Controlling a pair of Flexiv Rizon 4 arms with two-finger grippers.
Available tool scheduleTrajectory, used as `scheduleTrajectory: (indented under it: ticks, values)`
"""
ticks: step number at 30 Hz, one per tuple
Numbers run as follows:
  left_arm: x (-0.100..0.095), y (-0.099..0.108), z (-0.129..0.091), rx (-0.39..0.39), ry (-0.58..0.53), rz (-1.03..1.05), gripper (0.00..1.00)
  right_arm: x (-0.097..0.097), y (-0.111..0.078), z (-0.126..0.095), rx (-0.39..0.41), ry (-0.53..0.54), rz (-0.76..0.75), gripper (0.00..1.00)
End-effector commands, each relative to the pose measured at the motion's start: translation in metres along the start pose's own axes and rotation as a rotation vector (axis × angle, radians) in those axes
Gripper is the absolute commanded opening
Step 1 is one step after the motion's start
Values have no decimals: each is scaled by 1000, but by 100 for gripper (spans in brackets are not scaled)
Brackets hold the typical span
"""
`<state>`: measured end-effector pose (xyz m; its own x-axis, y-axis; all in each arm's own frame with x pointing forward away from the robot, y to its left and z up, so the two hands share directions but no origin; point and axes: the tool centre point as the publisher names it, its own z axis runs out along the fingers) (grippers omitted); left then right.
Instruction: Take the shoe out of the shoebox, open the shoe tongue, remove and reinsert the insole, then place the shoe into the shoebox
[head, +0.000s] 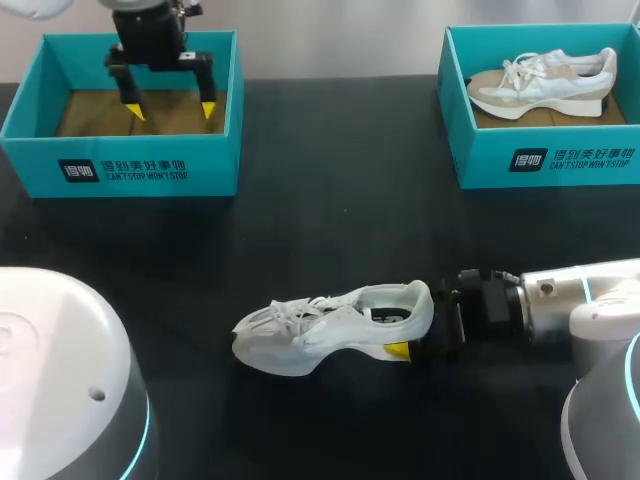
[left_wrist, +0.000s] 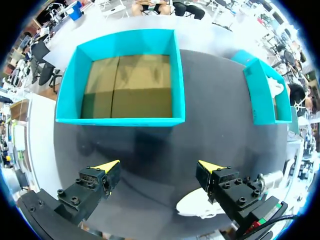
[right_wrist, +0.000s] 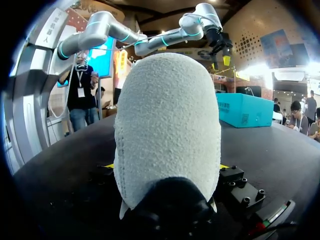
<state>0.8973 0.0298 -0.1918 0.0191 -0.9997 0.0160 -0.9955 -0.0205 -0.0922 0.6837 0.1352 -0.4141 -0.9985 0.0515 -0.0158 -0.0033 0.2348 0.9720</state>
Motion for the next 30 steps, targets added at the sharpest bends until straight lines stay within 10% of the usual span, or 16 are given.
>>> scheduleTrajectory:
  ticks: [1, 11, 30]
  values:
    - [-3, 4, 0, 18, 6, 0, 100, -1, 0, 0, 3, 1, 1, 0]
    - [-3, 4, 0, 18, 6, 0, 100, -1, 0, 0, 3, 1, 1, 0]
    - [101, 126, 13, 9, 20, 84, 100, -1, 0, 0, 3, 1, 1, 0]
